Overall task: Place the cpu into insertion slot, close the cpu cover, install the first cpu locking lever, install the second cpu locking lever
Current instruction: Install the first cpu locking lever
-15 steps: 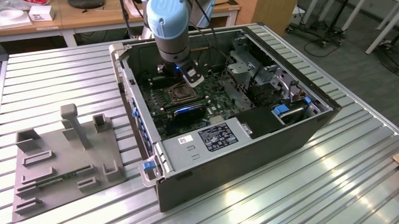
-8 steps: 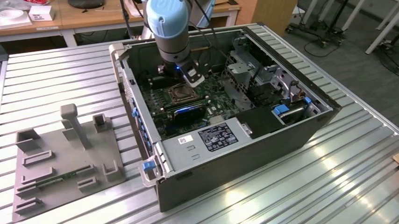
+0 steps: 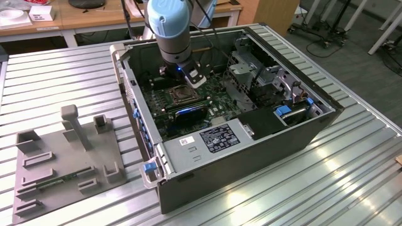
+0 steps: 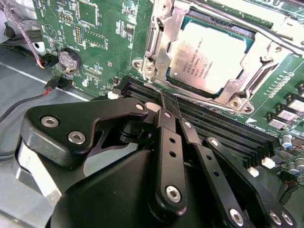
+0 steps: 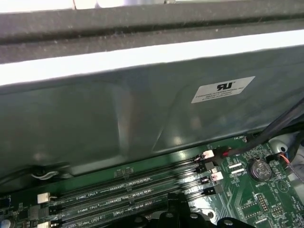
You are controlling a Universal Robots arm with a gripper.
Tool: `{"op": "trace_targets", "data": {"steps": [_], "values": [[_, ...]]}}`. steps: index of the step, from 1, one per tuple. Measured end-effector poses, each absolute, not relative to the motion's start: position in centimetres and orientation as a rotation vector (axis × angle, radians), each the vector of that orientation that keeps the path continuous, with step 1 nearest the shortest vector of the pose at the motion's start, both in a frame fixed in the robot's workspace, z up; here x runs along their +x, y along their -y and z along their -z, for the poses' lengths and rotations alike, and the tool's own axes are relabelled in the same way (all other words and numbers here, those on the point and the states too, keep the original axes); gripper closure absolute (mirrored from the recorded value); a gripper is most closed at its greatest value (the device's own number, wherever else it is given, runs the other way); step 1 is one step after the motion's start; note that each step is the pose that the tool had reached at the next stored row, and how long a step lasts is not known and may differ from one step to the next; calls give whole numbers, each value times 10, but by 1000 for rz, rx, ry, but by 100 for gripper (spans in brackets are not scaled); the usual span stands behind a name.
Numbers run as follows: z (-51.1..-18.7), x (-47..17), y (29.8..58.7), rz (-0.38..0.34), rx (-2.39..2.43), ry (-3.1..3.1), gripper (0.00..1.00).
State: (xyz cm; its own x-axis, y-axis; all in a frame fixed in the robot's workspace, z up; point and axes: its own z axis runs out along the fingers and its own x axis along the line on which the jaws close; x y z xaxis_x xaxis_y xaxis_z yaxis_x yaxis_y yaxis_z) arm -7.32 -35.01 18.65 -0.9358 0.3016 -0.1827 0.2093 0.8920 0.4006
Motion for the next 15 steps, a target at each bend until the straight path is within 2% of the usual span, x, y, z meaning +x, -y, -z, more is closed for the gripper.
{"op": "trace_targets", "data": {"steps": [15], "values": [[-184,-73,348,-549,386,-2820,89]]}}
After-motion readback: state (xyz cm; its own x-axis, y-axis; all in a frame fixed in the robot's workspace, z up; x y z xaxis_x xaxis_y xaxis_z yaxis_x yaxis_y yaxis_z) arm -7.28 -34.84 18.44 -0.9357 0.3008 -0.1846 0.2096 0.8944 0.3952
